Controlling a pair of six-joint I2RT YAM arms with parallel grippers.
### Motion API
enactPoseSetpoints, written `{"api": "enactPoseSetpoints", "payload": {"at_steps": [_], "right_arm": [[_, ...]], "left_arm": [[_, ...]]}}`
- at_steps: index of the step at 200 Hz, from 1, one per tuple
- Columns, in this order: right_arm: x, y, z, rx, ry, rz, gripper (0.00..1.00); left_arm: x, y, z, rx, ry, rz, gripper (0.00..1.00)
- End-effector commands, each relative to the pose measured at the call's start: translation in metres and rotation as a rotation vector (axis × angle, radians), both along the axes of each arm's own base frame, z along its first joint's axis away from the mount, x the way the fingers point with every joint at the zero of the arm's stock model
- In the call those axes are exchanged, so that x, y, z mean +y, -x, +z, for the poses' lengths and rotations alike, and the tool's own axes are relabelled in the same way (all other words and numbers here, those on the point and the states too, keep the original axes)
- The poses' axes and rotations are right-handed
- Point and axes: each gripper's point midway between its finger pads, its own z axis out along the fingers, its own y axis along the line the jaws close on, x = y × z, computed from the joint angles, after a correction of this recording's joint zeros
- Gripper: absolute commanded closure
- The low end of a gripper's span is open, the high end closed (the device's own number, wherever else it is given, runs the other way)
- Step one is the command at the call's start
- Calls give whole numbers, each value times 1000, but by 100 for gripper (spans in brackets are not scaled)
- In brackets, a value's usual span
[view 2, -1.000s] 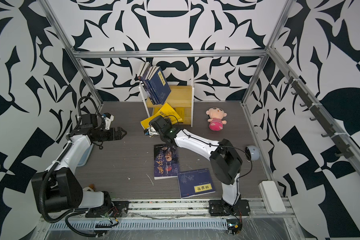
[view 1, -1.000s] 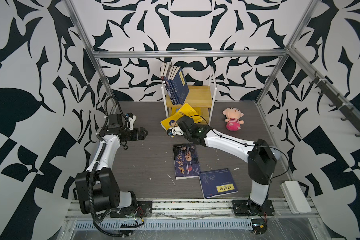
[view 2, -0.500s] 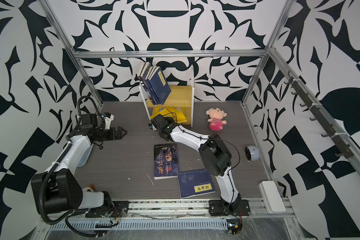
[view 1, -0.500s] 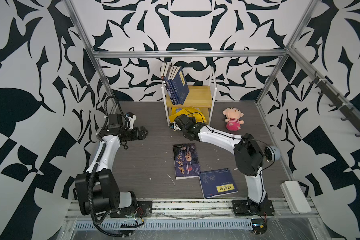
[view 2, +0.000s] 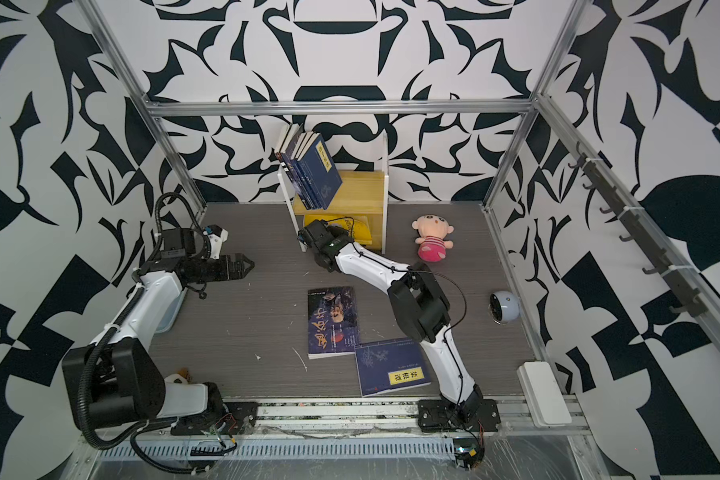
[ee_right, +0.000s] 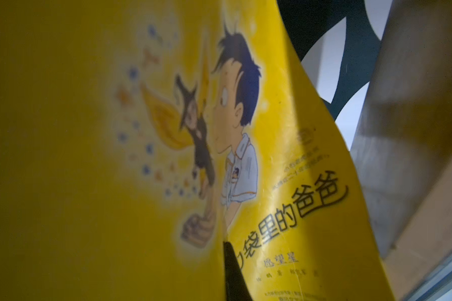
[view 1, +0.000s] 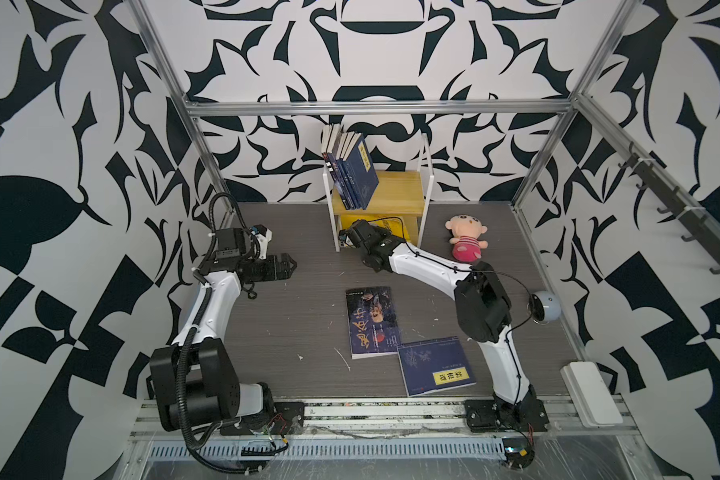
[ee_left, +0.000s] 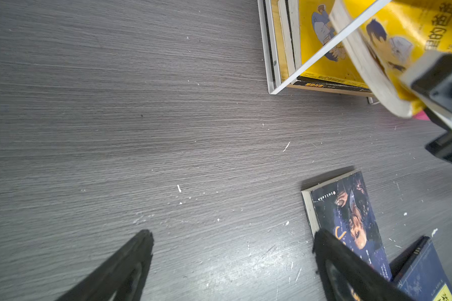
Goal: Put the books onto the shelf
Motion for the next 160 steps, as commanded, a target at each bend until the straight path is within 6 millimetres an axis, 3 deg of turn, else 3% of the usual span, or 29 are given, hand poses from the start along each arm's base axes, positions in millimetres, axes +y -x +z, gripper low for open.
{"api": "enactPoseSetpoints", "payload": {"at_steps": [1,37,70,160], "right_arm": [[1,-21,75,-190,-161,-87,100],[2,-36,77,-210,-160,-93,100],[9,-47,62,-173,-161,-86,100],[1,-65,33,-147,-134,-125,100]], "left_arm": [[-2,4,4,-14,17,-4,0],[-2,5,2,-16,16,-4,0],[-3,4,4,-21,17,-5,0],[-3,5,4,-23,18,-4,0]]}}
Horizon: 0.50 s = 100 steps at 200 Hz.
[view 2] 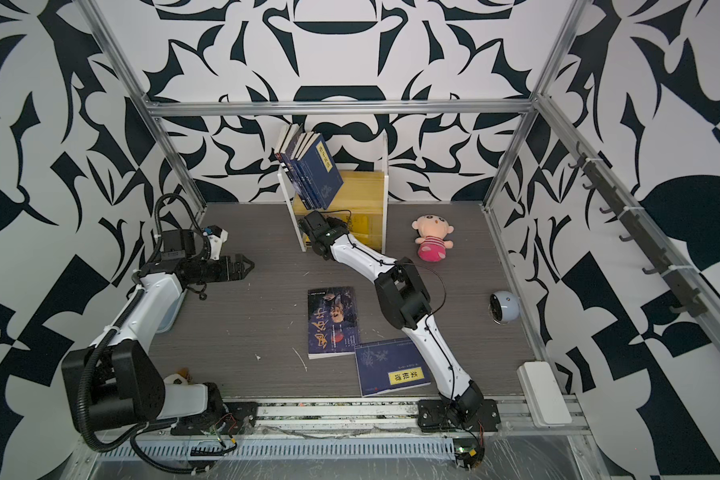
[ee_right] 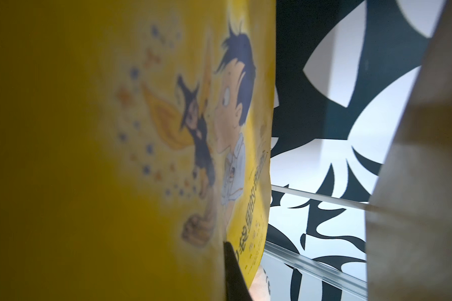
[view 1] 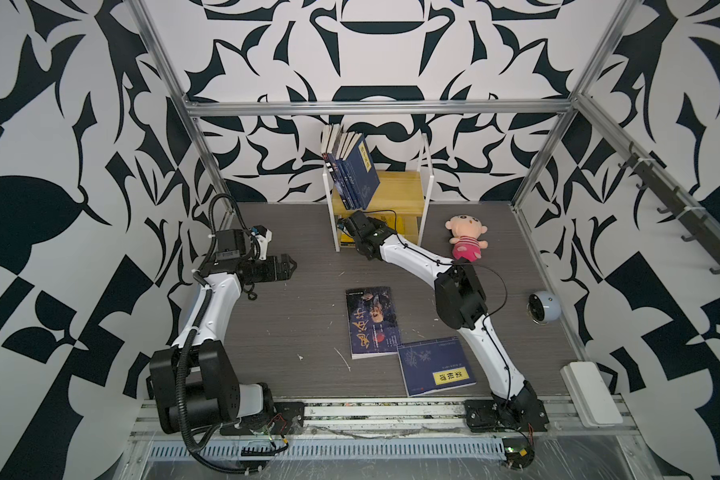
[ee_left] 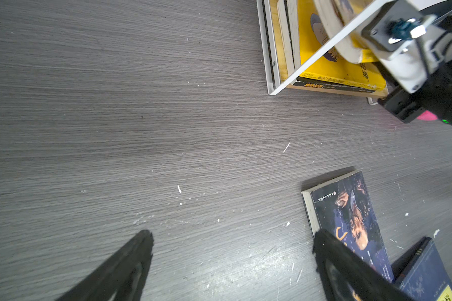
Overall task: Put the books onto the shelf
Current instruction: 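Push the yellow book into the lower shelf and release with right gripper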
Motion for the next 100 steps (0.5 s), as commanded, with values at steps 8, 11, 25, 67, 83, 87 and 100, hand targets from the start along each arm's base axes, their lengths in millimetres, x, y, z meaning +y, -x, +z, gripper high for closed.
{"api": "enactPoseSetpoints", "payload": {"at_steps": [8,11,25,67,83,87,100], "right_arm": [[-5,-14,60,-140,-100,-67,100],[-5,-13,60,-140,-103,-67,100],[-4,-13,60,-136,-120,-70,93],[12,-1,68,-103,-149,-15,62],[23,9,71,-76,-166,29,55],[25,11,72,-72,-170,39,54],[31,18,75,-53,-183,66,53]], "left_arm": [[-2,4,4,-12,20,-4,0],[-3,5,4,-10,21,-6,0],[-2,5,3,-9,20,-4,0],[-2,4,3,-10,20,-2,0],[-2,4,4,-11,20,-2,0],[-2,4,3,-9,20,-3,0],[-2,4,3,-11,20,-2,0]]}}
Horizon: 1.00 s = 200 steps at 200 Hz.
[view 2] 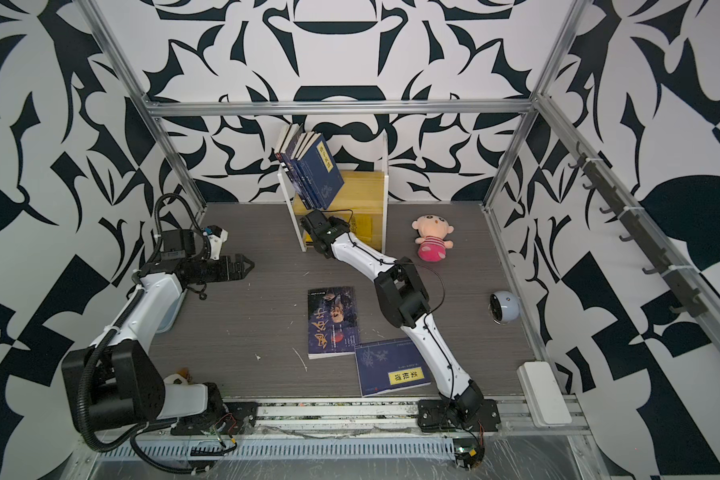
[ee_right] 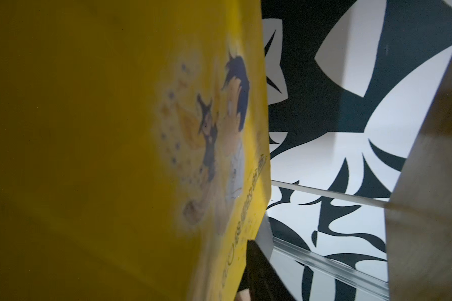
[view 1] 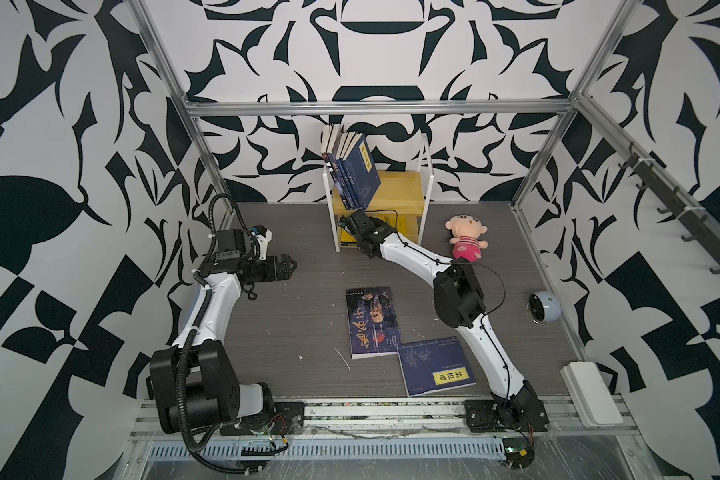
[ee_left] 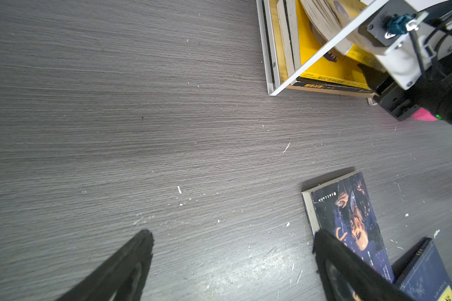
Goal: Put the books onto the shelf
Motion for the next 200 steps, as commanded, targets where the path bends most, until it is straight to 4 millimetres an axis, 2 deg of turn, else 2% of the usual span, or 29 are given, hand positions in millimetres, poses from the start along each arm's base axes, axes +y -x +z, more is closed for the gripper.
{"api": "enactPoseSetpoints", "payload": {"at_steps": [1,28,63,81,118,143,168,188,200], "right_arm": [[19,13,79,-80,-139,52,53],[18,27,89,-45,-163,80,52],[9,48,87,8,-120,167,50],[-6,52,79,28,-101,164,50],[-38,69,66,102,-188,86,50],[-45,98,60,171,-314,55,50],[-52,133,53,242,-461,21,50],[-63,168,32,317,-506,36,50],[-68,193,11,372,-511,101,50]], "left_arm": [[-2,4,3,-9,20,-3,0],[-2,4,3,-11,20,-3,0],[-3,4,3,-9,21,-3,0],[-3,4,3,-8,25,-5,0],[-13,7,3,4,86,-28,0],[-35,10,0,36,159,-65,1],[-64,16,-14,101,232,-91,6],[-93,25,-27,180,281,-120,9],[-108,30,-36,222,295,-132,14]]}}
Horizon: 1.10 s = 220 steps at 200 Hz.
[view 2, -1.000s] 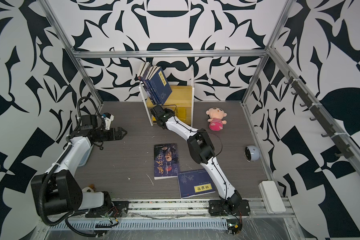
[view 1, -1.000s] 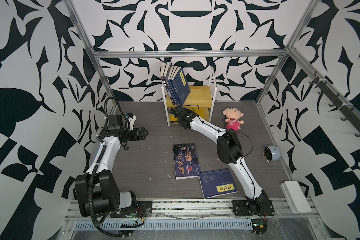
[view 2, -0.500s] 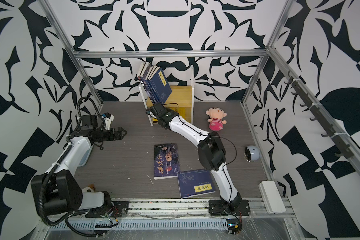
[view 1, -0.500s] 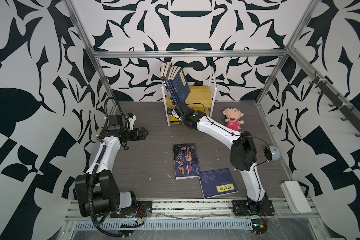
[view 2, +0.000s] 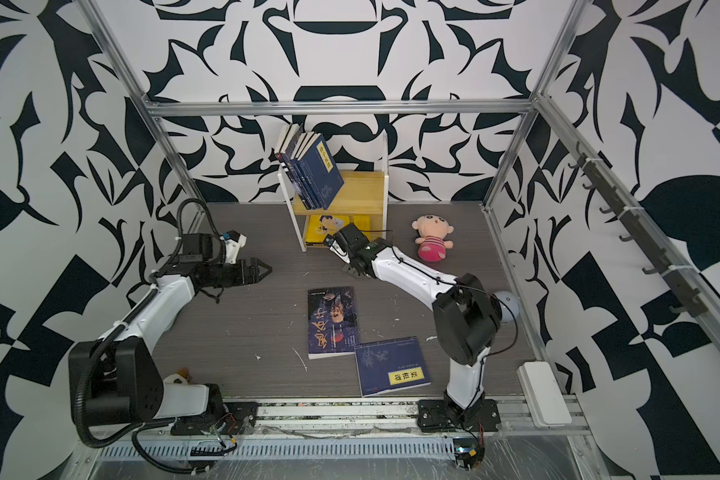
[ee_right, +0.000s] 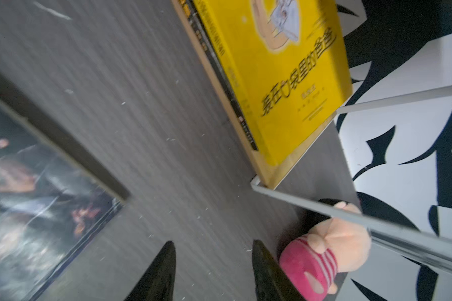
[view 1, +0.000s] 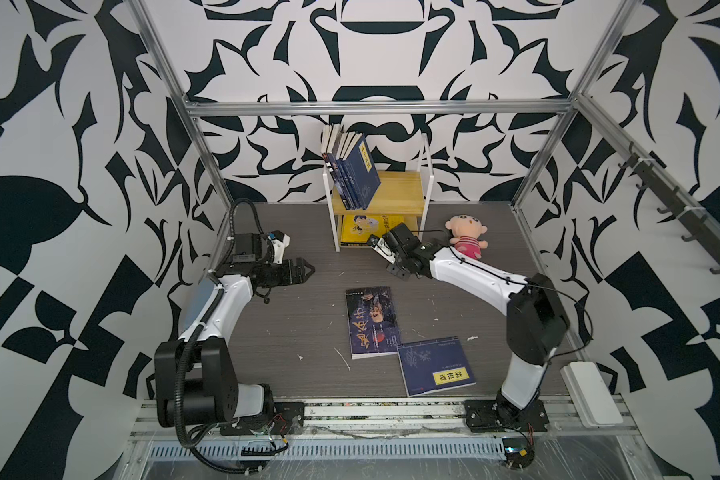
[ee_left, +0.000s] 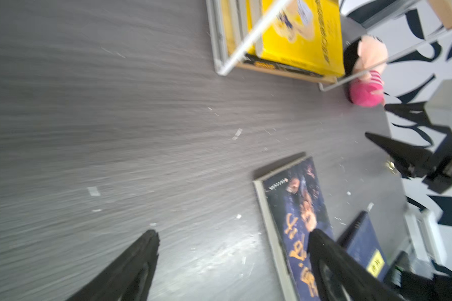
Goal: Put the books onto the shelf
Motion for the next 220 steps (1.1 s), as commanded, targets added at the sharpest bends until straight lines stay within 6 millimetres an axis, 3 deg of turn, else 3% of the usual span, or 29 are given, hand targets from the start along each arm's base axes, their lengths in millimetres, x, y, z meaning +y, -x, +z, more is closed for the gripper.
{"api": "enactPoseSetpoints", "payload": {"at_steps": [1,12,19,50,87,119,156,191,220], "right_arm": [[6,39,-5,55,-158,62,50],[0,56,-21,68,-140,126,50],[-6,64,-30,74,-118,151,51],[-23,79,-59,101,-10,212,53],[-21,101,-92,144,66,364,53],[4,112,-108,178,35,432,54],[45,120,-118,177,21,481,54],[94,128,-101,152,-67,517,54],[104,137,-83,116,-95,575,54]], "left_arm": [[-32,11,-16,111,87,-13,14],[-45,17,-24,148,104,-26,14],[-53,21,-30,170,113,-34,20],[-75,36,-54,276,131,-43,26],[-91,48,-75,341,97,-73,31],[-97,51,-95,412,81,-97,31],[-101,51,-97,436,102,-116,33],[-89,38,-100,450,99,-77,33],[-78,25,-102,466,79,-63,35]]}}
